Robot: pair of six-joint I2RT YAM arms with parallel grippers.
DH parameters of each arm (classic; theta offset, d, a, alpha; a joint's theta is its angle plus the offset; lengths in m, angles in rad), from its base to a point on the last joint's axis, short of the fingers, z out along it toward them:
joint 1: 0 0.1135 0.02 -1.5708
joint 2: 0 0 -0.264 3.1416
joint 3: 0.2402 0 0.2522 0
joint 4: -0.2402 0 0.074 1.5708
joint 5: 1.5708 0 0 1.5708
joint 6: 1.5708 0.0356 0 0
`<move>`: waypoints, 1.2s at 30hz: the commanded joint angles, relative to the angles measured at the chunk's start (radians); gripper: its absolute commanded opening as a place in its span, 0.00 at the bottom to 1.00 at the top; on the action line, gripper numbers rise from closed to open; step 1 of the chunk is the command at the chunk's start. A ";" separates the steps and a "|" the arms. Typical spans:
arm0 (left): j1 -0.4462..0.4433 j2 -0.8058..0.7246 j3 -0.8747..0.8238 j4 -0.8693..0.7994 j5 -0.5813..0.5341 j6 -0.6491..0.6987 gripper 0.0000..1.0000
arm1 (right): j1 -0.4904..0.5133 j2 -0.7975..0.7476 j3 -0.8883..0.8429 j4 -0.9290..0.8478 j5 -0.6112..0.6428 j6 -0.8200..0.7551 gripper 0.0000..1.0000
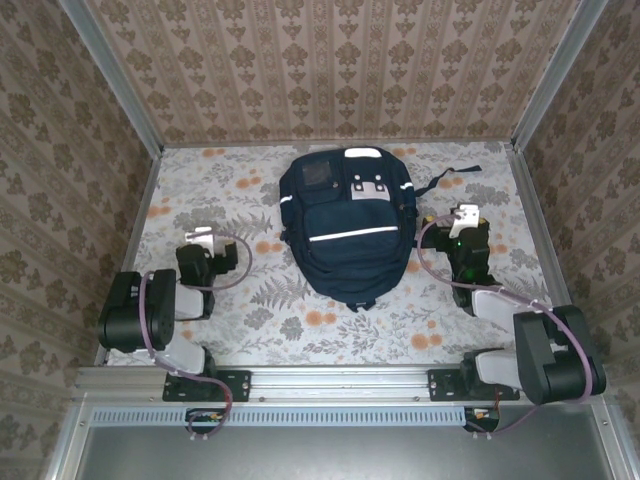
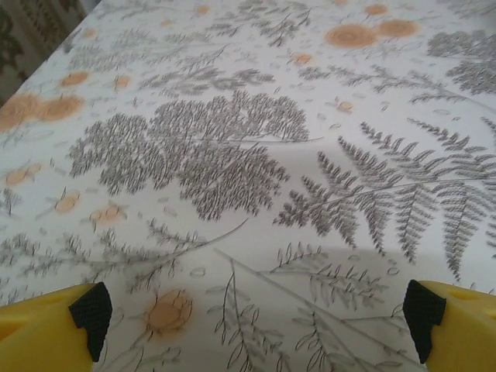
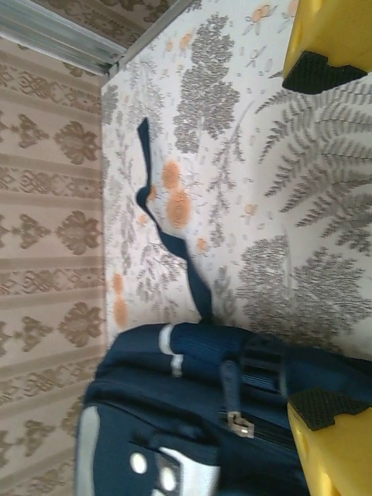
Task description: Pack the student bag
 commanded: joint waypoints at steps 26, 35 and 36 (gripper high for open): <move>-0.011 -0.014 0.150 -0.121 0.013 0.045 1.00 | -0.055 0.249 0.054 0.103 -0.082 -0.006 1.00; -0.010 -0.012 0.156 -0.130 0.021 0.045 1.00 | -0.055 0.252 0.060 0.095 -0.100 -0.013 1.00; -0.008 -0.013 0.154 -0.129 0.023 0.044 1.00 | -0.055 0.251 0.059 0.095 -0.101 -0.013 1.00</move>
